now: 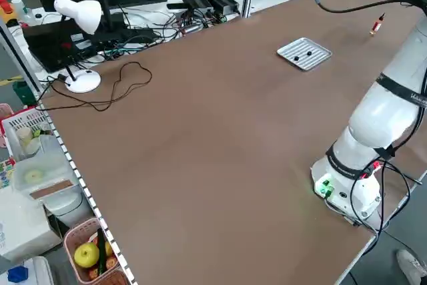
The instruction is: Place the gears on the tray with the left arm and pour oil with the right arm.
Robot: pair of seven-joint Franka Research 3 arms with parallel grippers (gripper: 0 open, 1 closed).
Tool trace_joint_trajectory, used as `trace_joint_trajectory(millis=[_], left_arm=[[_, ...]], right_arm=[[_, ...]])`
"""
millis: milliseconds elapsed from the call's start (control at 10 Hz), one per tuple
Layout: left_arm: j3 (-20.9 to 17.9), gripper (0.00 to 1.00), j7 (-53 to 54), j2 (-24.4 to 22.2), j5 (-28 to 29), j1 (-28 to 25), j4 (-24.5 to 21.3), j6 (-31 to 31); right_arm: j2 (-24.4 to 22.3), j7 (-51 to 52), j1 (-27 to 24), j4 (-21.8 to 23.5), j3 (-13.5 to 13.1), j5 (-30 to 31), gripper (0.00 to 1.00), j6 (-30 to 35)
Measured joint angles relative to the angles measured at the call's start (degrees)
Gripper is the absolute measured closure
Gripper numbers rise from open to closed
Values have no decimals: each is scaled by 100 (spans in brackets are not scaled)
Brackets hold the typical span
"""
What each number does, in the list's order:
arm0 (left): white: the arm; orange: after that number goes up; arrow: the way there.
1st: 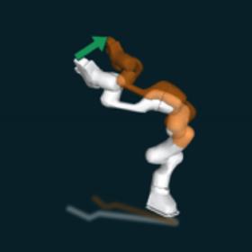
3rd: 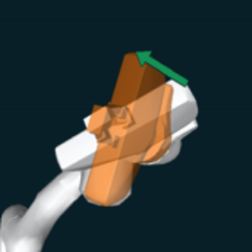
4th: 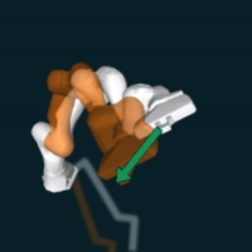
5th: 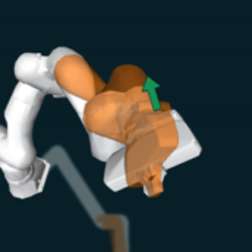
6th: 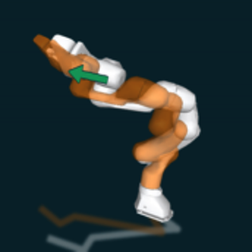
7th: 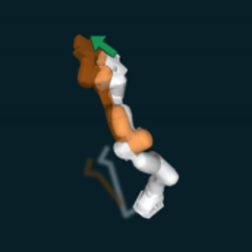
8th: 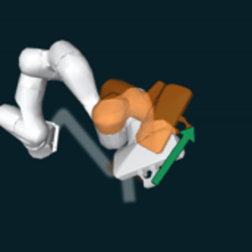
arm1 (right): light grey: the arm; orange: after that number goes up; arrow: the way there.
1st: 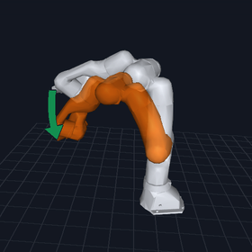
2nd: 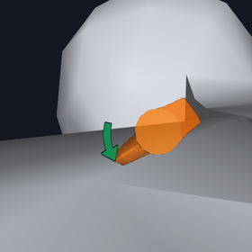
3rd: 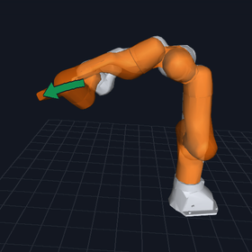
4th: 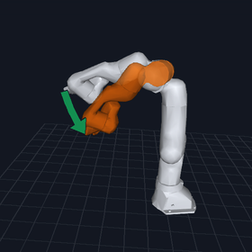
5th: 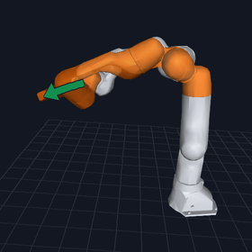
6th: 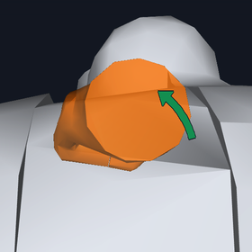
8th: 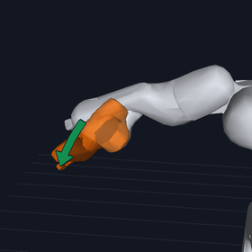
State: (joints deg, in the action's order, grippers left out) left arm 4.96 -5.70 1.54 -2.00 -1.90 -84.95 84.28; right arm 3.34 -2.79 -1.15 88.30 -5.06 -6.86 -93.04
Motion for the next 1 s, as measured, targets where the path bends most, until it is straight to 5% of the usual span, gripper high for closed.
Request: trace_joint_trajectory(millis=[1000], left_arm=[[0, 0, -5, 0, 0, 0, 2, 0]], right_arm=[[-53, -14, 2, -6, 3, 485, 0, 309]])
